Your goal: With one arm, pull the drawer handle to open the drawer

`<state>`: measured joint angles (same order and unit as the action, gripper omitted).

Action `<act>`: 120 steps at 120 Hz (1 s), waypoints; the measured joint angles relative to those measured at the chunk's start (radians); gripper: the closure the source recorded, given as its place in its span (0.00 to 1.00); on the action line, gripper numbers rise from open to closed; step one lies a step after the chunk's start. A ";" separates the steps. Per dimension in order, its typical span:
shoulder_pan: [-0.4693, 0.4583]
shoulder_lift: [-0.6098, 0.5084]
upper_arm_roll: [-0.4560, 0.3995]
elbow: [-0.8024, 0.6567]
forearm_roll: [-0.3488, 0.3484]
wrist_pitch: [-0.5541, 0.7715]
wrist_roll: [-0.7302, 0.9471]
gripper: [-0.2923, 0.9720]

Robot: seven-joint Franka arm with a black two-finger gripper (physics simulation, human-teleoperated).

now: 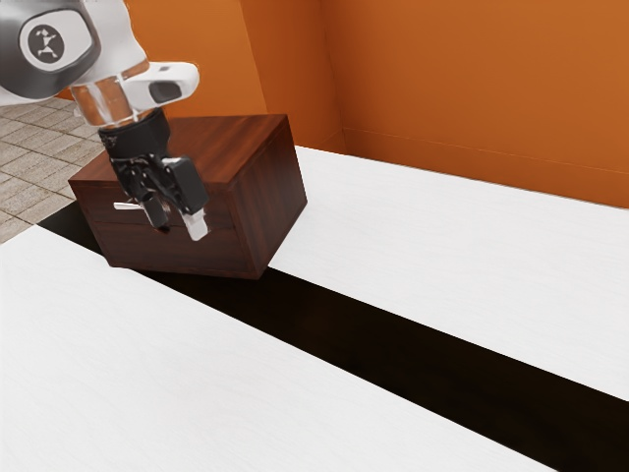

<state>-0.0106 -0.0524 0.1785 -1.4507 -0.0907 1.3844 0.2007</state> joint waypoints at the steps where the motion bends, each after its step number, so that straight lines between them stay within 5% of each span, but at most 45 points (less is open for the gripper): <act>1: -0.001 -0.001 0.003 -0.004 0.000 0.003 0.001 0.25; 44: 0.033 -0.016 0.031 -0.019 -0.041 0.053 -0.066 0.25; 74: 0.021 0.009 -0.004 -0.011 -0.034 0.051 -0.534 0.25; 100: -0.057 0.019 0.058 -0.022 -0.009 0.092 -0.891 0.26; 120: 0.099 -0.100 0.065 -0.211 0.000 0.249 -1.101 0.26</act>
<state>0.0880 -0.1522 0.2430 -1.6620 -0.0910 1.6334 -0.9006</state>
